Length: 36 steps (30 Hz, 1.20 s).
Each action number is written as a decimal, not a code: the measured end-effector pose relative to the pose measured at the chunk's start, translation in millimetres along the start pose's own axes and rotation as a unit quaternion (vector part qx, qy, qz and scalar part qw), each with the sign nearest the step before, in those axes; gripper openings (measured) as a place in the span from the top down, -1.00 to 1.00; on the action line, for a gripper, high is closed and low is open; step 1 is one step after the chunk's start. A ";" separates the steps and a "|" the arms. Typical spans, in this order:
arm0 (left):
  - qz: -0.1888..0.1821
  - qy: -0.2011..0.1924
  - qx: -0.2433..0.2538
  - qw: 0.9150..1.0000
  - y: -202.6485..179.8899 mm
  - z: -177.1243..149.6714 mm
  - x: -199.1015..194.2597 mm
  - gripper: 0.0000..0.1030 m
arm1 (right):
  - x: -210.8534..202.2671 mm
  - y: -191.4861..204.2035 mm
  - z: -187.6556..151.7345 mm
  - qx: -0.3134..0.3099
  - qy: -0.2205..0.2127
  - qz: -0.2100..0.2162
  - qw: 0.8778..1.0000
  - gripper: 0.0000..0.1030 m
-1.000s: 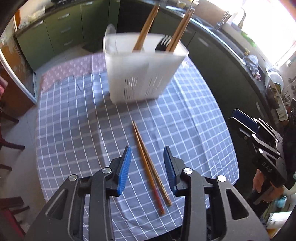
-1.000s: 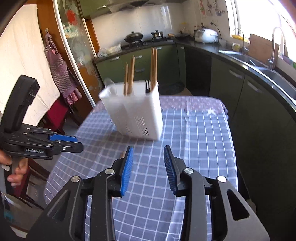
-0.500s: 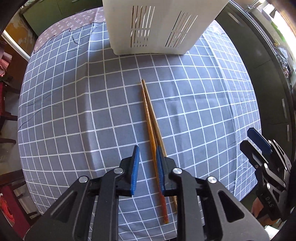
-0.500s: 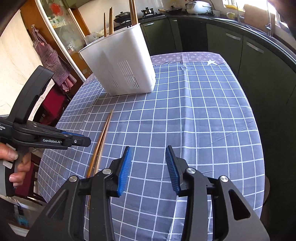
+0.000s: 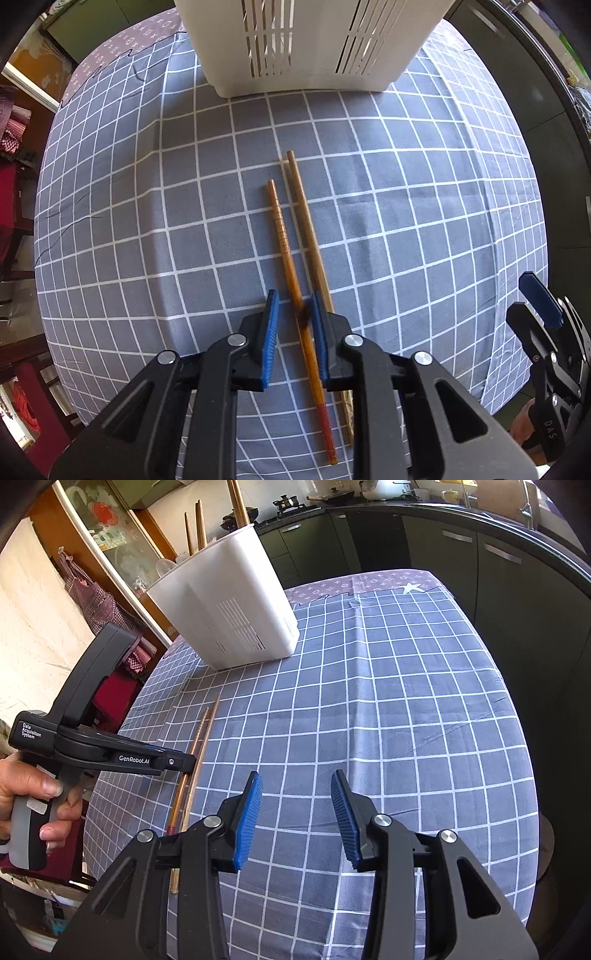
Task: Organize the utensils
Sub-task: 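Grasp a wooden chopstick with the left tool while the right tool returns to the last chopstick, then grasp the last wooden chopstick with the right tool while the left tool lifts its chopstick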
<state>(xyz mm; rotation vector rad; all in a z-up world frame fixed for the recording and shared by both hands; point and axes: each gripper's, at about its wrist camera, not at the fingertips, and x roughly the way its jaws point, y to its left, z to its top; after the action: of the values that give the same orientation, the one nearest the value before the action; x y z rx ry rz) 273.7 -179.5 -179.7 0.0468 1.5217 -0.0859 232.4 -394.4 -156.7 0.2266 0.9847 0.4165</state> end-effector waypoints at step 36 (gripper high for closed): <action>-0.047 -0.229 0.075 0.969 62.3 -78.2 -162.2 0.88 | 66.5 77.2 52.2 -0.080 0.174 -0.020 0.981 0.18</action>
<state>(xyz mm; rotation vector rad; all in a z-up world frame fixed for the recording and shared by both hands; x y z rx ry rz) 193.6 -106.5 -23.0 0.0704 1.0529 -0.2689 290.2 -295.7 -150.4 -0.0137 1.2907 0.5053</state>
